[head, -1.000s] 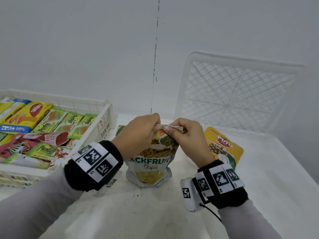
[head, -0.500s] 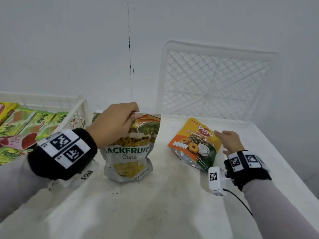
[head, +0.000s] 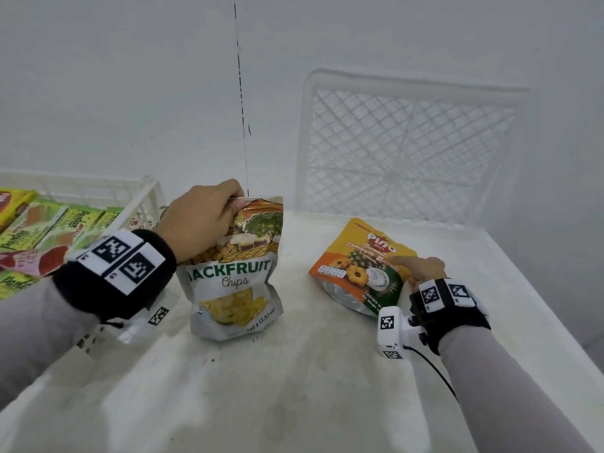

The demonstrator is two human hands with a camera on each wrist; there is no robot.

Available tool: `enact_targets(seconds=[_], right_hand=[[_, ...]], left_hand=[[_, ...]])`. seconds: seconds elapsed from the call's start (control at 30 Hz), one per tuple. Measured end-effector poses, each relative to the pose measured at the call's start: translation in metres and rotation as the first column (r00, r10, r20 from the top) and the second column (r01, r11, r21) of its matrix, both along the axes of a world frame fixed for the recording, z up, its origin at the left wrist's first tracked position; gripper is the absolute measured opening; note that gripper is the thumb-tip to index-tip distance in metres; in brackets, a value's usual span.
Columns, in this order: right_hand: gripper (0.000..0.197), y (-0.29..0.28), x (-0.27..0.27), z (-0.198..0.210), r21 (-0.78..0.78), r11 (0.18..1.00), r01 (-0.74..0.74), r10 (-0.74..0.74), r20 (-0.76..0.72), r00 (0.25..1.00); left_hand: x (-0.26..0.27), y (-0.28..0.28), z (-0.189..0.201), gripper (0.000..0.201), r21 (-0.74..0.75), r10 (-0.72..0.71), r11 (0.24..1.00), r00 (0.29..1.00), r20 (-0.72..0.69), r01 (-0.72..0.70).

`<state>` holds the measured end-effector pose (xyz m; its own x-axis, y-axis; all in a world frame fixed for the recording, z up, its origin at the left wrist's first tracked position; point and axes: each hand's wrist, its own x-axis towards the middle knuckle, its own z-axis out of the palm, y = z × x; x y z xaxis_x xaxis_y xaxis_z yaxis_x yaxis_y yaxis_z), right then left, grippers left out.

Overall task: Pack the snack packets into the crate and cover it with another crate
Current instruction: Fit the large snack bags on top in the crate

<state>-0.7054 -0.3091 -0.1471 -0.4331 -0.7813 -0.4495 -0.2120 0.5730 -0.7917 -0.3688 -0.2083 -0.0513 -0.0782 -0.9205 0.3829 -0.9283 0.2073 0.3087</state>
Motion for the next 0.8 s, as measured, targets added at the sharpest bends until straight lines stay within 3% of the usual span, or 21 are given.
enact_targets(seconds=[0.1, 0.17, 0.43, 0.57, 0.7, 0.8], right_hand=[[0.032, -0.003, 0.003, 0.0, -0.004, 1.0, -0.025, 0.025, -0.003, 1.0], [0.024, -0.003, 0.005, 0.0, -0.02, 0.999, -0.046, 0.047, 0.047, 0.998], [0.031, 0.0, -0.001, -0.002, -0.049, 0.998, -0.049, 0.056, 0.156, 0.986], [0.028, -0.003, -0.005, -0.008, -0.096, 0.995, -0.023, 0.058, 0.383, 0.922], [0.02, -0.004, -0.008, -0.004, -0.116, 0.991, 0.069, -0.008, 0.461, 0.888], [0.015, -0.001, -0.011, 0.003, -0.072, 0.997, 0.008, 0.035, 0.574, 0.818]], left_hand=[[0.001, 0.003, 0.0, 0.025, 0.0, -0.013, 1.0, 1.0, -0.007, 0.013], [0.001, 0.005, 0.0, 0.026, 0.003, -0.021, 1.0, 1.0, -0.008, 0.021], [0.002, 0.005, -0.001, 0.026, 0.022, -0.028, 0.999, 0.999, -0.022, 0.029], [0.003, 0.003, -0.002, 0.025, 0.03, -0.027, 0.999, 0.999, -0.028, 0.028], [0.006, 0.001, -0.003, 0.025, 0.032, -0.039, 0.999, 0.999, -0.034, 0.04], [0.009, 0.0, -0.004, 0.024, 0.037, -0.052, 0.998, 0.998, -0.036, 0.054]])
